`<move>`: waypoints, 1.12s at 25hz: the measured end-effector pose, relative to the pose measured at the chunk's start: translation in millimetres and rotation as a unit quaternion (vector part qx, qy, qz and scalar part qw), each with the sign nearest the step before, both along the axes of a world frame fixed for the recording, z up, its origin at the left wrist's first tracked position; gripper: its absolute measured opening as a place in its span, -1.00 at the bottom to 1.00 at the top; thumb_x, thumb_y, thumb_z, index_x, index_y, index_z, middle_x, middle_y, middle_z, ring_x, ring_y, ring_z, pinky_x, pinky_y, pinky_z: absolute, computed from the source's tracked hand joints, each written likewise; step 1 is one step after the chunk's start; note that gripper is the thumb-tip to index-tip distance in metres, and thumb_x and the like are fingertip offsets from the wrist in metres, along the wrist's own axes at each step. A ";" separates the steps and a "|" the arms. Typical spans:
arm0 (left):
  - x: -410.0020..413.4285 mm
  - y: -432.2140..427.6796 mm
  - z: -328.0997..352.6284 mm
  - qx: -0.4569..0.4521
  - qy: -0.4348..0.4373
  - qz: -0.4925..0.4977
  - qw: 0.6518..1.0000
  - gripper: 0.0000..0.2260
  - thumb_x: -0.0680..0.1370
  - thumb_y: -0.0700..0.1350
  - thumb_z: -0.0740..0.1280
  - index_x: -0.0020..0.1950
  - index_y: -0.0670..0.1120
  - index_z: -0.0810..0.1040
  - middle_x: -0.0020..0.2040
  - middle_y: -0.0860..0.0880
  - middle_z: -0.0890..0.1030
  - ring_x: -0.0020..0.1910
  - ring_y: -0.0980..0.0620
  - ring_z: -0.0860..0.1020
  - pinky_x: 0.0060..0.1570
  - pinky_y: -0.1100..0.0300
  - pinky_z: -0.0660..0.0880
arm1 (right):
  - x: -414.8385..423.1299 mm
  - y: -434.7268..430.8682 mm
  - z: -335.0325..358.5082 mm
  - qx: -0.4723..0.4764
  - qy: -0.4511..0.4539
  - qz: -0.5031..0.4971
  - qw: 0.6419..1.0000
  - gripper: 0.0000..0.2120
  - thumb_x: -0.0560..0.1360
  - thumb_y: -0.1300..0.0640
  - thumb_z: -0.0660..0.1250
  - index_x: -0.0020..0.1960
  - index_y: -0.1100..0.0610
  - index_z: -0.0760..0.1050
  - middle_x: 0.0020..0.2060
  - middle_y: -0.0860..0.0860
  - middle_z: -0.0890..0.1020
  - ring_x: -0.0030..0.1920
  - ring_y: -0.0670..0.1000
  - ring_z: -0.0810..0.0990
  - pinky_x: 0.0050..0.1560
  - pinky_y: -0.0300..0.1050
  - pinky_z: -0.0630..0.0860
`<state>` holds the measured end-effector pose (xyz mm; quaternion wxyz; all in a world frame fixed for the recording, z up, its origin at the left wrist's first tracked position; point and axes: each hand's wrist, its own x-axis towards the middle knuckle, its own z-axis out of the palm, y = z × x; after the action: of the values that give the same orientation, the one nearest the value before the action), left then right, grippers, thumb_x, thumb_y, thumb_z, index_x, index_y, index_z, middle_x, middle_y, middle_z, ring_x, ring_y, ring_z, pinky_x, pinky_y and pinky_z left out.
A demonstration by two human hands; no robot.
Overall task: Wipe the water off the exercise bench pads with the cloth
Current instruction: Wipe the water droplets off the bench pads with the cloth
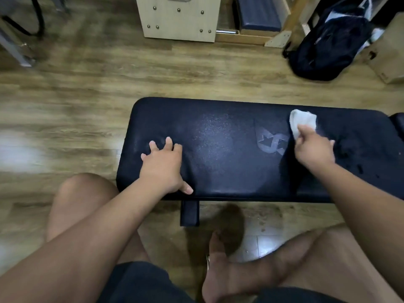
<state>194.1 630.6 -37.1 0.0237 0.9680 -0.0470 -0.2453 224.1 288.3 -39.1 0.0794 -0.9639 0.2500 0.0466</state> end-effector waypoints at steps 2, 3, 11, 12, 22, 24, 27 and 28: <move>3.0 -2.5 0.4 0.007 0.011 -0.002 1.000 -0.03 0.12 0.29 0.59 0.36 -0.05 0.25 0.56 -0.06 0.09 0.44 -0.35 0.14 0.32 -0.31 0.30 | 15.8 45.3 -5.8 0.021 -0.017 -0.041 0.999 -0.62 0.45 0.13 0.10 0.20 0.17 0.46 0.17 0.31 0.55 0.18 0.34 0.49 0.30 0.10 0.36; 4.5 -3.3 0.3 0.011 0.015 -0.003 1.000 -0.04 0.12 0.29 0.59 0.34 -0.05 0.24 0.55 -0.07 0.09 0.43 -0.36 0.14 0.31 -0.31 0.31 | 19.7 81.6 -10.7 0.038 -0.027 -0.027 0.999 -0.60 0.45 0.13 0.12 0.23 0.18 0.47 0.21 0.28 0.54 0.22 0.31 0.47 0.25 0.04 0.41; 6.3 -4.8 -0.8 0.010 0.027 0.004 1.000 0.01 0.15 0.25 0.61 0.41 -0.05 0.17 0.60 -0.09 -0.04 0.49 -0.42 0.02 0.37 -0.36 0.21 | 66.6 119.0 -24.5 0.058 -0.005 0.316 0.947 -0.58 0.50 0.02 0.10 0.34 -0.16 0.36 0.27 0.12 0.56 0.37 0.21 0.39 0.42 0.15 0.18; 6.0 -5.6 -0.5 0.013 0.030 0.003 0.999 0.01 0.15 0.24 0.61 0.42 -0.05 0.17 0.60 -0.09 -0.04 0.49 -0.42 0.01 0.38 -0.37 0.19 | 75.2 75.9 -23.9 0.030 -0.015 0.235 0.971 -0.59 0.50 0.03 0.11 0.33 -0.13 0.37 0.21 0.18 0.59 0.31 0.29 0.41 0.38 0.16 0.26; 2.8 -18.4 8.3 0.056 0.038 0.039 0.997 -0.01 0.18 0.19 0.62 0.43 -0.04 0.15 0.60 -0.07 -0.09 0.53 -0.36 -0.05 0.39 -0.40 0.09 | -36.8 157.8 -26.8 -0.010 -0.062 0.318 0.946 -0.46 0.53 0.10 0.10 0.51 0.06 0.19 0.47 0.10 0.29 0.46 0.11 0.22 0.44 0.09 0.16; -8.6 -25.8 10.8 0.100 0.002 0.016 0.995 -0.02 0.26 0.21 0.57 0.49 -0.04 0.11 0.60 -0.09 -0.10 0.54 -0.32 -0.06 0.39 -0.39 0.08 | -77.4 138.0 -29.2 0.028 -0.035 0.390 0.920 -0.50 0.55 0.08 0.12 0.49 0.00 0.22 0.50 -0.02 0.28 0.51 -0.01 0.17 0.51 0.13 -0.01; -40.9 -41.2 14.7 0.159 -0.094 -0.050 0.982 -0.18 0.44 0.14 0.45 0.53 -0.03 0.06 0.58 -0.15 -0.11 0.53 -0.32 -0.03 0.39 -0.34 0.13 | -113.7 57.6 -21.8 0.022 -0.058 0.338 0.939 -0.54 0.54 0.07 0.14 0.44 -0.03 0.35 0.46 -0.08 0.37 0.47 -0.10 0.29 0.50 0.15 -0.08; -49.2 -46.7 16.7 0.166 -0.118 -0.067 0.977 -0.24 0.49 0.09 0.41 0.53 -0.02 0.05 0.58 -0.16 -0.09 0.52 -0.32 0.00 0.39 -0.33 0.15 | -118.2 25.8 -19.2 0.003 -0.045 0.296 0.954 -0.53 0.55 0.07 0.13 0.46 -0.05 0.32 0.47 -0.09 0.35 0.47 -0.11 0.28 0.51 0.14 -0.09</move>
<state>144.9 583.8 -20.4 -0.1591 0.9753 -0.0729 -0.1345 105.9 314.1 -58.3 0.0757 -0.9955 -0.0504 0.0257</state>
